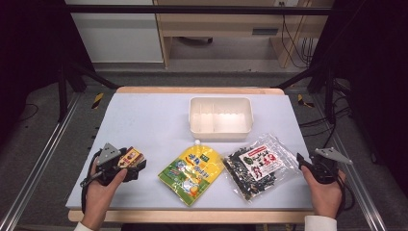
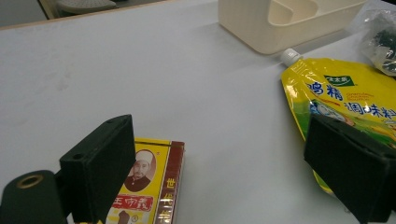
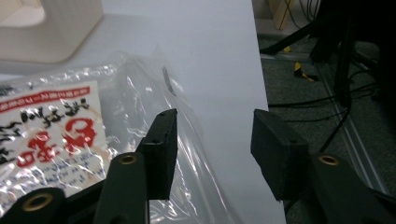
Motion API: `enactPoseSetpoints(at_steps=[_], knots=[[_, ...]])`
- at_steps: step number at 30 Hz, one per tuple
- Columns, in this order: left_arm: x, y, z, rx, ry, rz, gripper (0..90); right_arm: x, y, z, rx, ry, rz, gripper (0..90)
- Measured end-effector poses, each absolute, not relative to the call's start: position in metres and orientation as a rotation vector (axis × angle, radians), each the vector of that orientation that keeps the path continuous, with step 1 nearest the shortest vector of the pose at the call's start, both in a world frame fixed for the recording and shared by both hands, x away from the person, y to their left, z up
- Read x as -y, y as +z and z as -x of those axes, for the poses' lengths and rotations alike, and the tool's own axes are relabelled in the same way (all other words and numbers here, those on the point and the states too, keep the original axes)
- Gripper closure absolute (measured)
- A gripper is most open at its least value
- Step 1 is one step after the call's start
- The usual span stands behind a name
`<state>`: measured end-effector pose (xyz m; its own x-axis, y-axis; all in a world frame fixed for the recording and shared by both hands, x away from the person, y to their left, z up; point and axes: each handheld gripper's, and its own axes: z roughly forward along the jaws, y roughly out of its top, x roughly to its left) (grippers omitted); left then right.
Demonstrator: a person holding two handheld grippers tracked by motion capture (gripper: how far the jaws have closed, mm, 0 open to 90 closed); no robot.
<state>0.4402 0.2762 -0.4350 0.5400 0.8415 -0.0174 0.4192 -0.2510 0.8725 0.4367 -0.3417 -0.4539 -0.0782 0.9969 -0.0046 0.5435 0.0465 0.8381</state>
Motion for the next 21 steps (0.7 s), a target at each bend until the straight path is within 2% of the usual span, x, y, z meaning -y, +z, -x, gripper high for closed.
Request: enactPoseSetpoints(at_steps=[5, 13, 21], knots=[[-0.278, -0.435, -0.44, -1.043, 0.585, -1.866, 8.9, 0.349, -0.465, -0.437, -1.722, 0.958, -1.609, 58.4], [-0.279, -0.435, -0.441, -1.045, 0.564, -1.859, 9.1, 0.35, -0.473, -0.443, -1.775, 0.973, -1.662, 59.6], [-0.276, -0.433, -0.439, -1.023, 0.562, -1.869, 9.2, 0.35, -0.478, -0.446, -1.795, 1.003, -1.731, 52.3]])
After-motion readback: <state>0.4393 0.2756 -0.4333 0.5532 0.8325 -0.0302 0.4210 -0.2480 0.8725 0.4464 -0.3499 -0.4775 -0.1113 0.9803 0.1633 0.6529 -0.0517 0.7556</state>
